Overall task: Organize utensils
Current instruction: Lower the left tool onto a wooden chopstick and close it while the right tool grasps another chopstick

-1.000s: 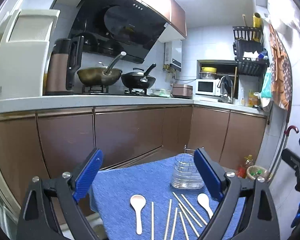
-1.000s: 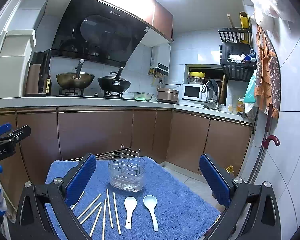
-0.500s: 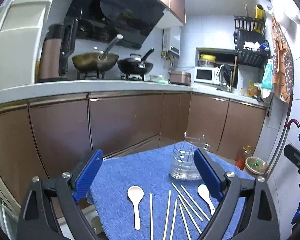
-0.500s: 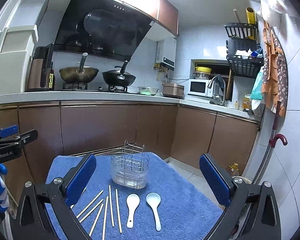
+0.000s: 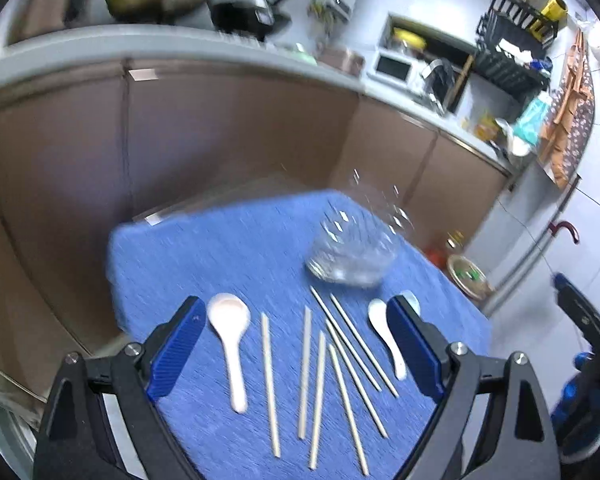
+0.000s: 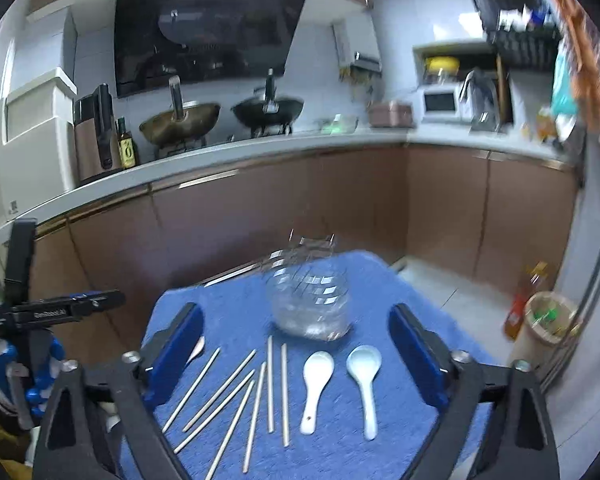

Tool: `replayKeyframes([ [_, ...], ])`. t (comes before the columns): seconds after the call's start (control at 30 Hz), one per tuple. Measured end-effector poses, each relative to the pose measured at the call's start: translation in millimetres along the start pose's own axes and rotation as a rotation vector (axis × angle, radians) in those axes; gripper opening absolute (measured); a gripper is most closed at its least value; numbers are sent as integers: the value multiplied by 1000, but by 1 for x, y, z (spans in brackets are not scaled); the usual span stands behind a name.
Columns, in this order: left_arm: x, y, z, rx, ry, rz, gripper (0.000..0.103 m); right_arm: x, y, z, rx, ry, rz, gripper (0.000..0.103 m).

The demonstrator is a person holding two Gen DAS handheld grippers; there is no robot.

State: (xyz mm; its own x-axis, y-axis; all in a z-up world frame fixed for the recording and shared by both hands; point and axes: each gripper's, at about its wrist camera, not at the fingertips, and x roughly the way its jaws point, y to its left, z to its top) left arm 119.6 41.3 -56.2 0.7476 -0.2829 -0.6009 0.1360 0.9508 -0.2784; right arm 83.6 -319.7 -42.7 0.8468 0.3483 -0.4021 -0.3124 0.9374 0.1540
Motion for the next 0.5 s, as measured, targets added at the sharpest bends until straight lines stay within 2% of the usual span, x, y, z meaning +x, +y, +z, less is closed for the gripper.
replayKeyframes([
  [0.03, 10, -1, -2, 0, 33, -18, 91, 7, -4, -2, 13, 22, 18, 80],
  [0.1, 34, -4, -6, 3, 105, -49, 90, 24, -13, -8, 34, 79, 53, 67],
  [0.23, 75, -11, -11, -3, 211, -84, 85, 52, -25, -18, 64, 171, 129, 53],
  [0.43, 145, -11, -15, -32, 374, -78, 67, 94, -49, -34, 133, 300, 216, 40],
  [0.5, 171, -10, -18, -41, 427, -68, 59, 109, -56, -39, 158, 340, 241, 32],
])
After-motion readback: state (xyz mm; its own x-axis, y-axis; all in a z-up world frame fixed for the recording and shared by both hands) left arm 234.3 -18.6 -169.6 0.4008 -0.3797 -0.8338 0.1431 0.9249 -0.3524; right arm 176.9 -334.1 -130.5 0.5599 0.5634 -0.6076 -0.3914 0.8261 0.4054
